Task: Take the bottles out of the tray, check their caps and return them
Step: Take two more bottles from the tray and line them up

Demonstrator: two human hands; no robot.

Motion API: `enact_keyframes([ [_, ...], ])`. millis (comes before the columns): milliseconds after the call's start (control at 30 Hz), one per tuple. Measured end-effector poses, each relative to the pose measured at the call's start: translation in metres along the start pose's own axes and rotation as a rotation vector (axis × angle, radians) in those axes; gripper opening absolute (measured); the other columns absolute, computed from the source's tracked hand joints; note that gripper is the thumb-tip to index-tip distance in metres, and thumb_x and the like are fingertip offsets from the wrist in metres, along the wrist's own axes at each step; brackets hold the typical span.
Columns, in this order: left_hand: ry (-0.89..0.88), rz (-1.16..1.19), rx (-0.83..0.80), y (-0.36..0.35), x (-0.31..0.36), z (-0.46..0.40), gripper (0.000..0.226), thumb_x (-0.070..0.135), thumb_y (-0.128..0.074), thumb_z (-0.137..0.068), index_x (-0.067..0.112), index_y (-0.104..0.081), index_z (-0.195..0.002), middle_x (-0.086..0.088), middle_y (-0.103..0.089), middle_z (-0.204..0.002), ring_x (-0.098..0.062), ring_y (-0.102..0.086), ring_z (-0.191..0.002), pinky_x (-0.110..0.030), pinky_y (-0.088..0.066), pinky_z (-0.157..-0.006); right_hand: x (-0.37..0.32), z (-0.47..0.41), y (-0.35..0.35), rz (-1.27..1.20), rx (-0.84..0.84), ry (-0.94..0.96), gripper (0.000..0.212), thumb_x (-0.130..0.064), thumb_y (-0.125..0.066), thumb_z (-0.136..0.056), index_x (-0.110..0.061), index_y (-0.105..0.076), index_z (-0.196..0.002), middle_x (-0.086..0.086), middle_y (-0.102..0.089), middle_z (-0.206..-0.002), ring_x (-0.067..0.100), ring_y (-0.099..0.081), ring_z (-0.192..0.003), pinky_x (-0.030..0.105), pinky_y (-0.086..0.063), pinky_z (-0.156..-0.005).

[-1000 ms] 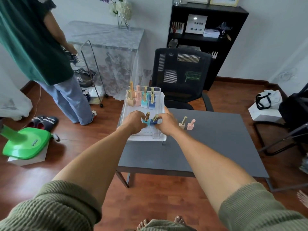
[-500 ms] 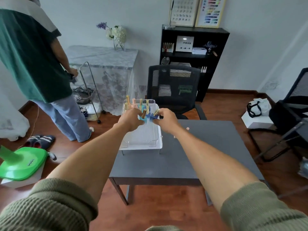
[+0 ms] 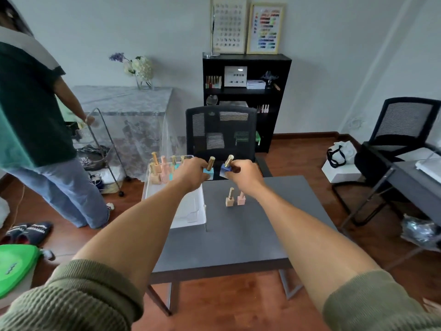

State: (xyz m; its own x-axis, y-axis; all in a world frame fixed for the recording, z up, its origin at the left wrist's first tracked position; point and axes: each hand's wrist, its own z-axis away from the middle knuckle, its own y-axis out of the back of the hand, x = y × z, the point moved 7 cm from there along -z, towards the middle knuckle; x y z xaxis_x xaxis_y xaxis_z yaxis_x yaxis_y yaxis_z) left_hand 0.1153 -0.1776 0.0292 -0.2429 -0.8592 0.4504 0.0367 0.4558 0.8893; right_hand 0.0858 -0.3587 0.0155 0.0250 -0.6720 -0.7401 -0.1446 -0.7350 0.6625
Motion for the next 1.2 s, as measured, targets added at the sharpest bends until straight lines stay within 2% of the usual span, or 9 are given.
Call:
enact_keyframes([
  [67, -0.004, 0.045, -0.013, -0.012, 0.017, -0.008, 0.030, 0.027, -0.075, -0.090, 0.016, -0.072, -0.119, -0.005, -0.072, -0.103, -0.021, -0.062, -0.084, -0.037, -0.052, -0.076, 0.018, -0.001, 0.014, -0.005, 0.005, -0.020, 0.006, -0.029, -0.073, -0.093, -0.027, -0.077, -0.097, -0.004, -0.070, -0.083, 0.021, -0.065, -0.081, 0.035, -0.047, -0.066],
  [200, 0.011, 0.093, -0.010, -0.040, 0.051, -0.025, 0.030, 0.025, -0.076, -0.090, 0.017, -0.072, -0.119, -0.006, -0.073, -0.105, -0.025, -0.066, -0.087, -0.039, -0.057, -0.082, 0.058, -0.005, 0.047, -0.013, 0.039, -0.064, 0.028, -0.018, -0.078, -0.086, -0.025, -0.074, -0.113, -0.010, -0.067, -0.082, 0.019, -0.065, -0.084, 0.036, -0.053, -0.075],
  [367, 0.044, 0.145, -0.023, -0.081, 0.095, -0.046, 0.024, 0.024, -0.079, -0.087, 0.019, -0.070, -0.109, -0.002, -0.070, -0.097, -0.016, -0.063, -0.078, -0.035, -0.057, -0.076, 0.110, -0.020, 0.087, 0.019, 0.037, -0.091, 0.024, -0.014, -0.083, -0.082, -0.030, -0.066, -0.088, -0.007, -0.069, -0.083, 0.020, -0.066, -0.084, 0.035, -0.054, -0.074],
  [600, 0.158, 0.171, -0.082, -0.139, 0.129, -0.065, 0.024, 0.018, -0.081, -0.086, 0.021, -0.067, -0.105, -0.001, -0.065, -0.099, -0.020, -0.065, -0.080, -0.041, -0.060, -0.078, 0.184, -0.039, 0.117, -0.037, -0.028, -0.119, 0.020, -0.005, -0.082, -0.083, -0.021, -0.071, -0.089, 0.005, -0.075, -0.091, 0.030, -0.070, -0.087, 0.041, -0.056, -0.075],
  [700, 0.214, 0.178, -0.093, -0.163, 0.131, -0.064, 0.024, 0.016, -0.080, -0.085, 0.021, -0.068, -0.104, -0.004, -0.064, -0.104, -0.023, -0.064, -0.084, -0.040, -0.059, -0.076, 0.209, -0.045, 0.114, -0.063, -0.069, -0.121, 0.020, -0.002, -0.081, -0.083, -0.018, -0.071, -0.088, 0.008, -0.076, -0.091, 0.030, -0.070, -0.085, 0.043, -0.056, -0.076],
  [833, 0.271, 0.130, -0.132, -0.195, 0.127, -0.063, 0.026, 0.016, -0.077, -0.086, 0.019, -0.070, -0.111, -0.009, -0.069, -0.107, -0.031, -0.066, -0.095, -0.046, -0.057, -0.087, 0.236, -0.051, 0.100, -0.093, -0.138, -0.141, 0.022, -0.002, -0.078, -0.086, -0.021, -0.068, -0.089, 0.004, -0.071, -0.089, 0.025, -0.063, -0.082, 0.037, -0.050, -0.072],
  [967, 0.291, 0.091, -0.152, -0.223, 0.124, -0.061, 0.020, 0.016, -0.076, -0.086, 0.021, -0.071, -0.105, -0.007, -0.071, -0.101, -0.029, -0.066, -0.090, -0.041, -0.056, -0.083, 0.261, -0.052, 0.082, -0.097, -0.167, -0.176, 0.017, 0.000, -0.077, -0.087, -0.011, -0.073, -0.099, 0.012, -0.076, -0.098, 0.034, -0.070, -0.093, 0.043, -0.056, -0.081],
  [1067, 0.309, 0.075, -0.178, -0.246, 0.115, -0.058, 0.018, 0.015, -0.075, -0.087, 0.020, -0.072, -0.104, -0.008, -0.070, -0.100, -0.030, -0.066, -0.089, -0.040, -0.056, -0.079, 0.281, -0.048, 0.064, -0.067, -0.201, -0.194, 0.018, -0.002, -0.076, -0.088, -0.014, -0.074, -0.101, 0.008, -0.076, -0.096, 0.030, -0.070, -0.089, 0.039, -0.055, -0.077],
  [1200, 0.349, 0.046, -0.236, -0.278, 0.101, -0.055, 0.022, 0.015, -0.070, -0.091, 0.020, -0.070, -0.113, -0.013, -0.061, -0.121, -0.036, -0.065, -0.095, -0.047, -0.055, -0.086, 0.304, -0.042, 0.040, -0.067, -0.252, -0.209, 0.017, -0.005, -0.078, -0.087, -0.016, -0.073, -0.099, 0.002, -0.077, -0.094, 0.024, -0.071, -0.087, 0.029, -0.051, -0.073],
])
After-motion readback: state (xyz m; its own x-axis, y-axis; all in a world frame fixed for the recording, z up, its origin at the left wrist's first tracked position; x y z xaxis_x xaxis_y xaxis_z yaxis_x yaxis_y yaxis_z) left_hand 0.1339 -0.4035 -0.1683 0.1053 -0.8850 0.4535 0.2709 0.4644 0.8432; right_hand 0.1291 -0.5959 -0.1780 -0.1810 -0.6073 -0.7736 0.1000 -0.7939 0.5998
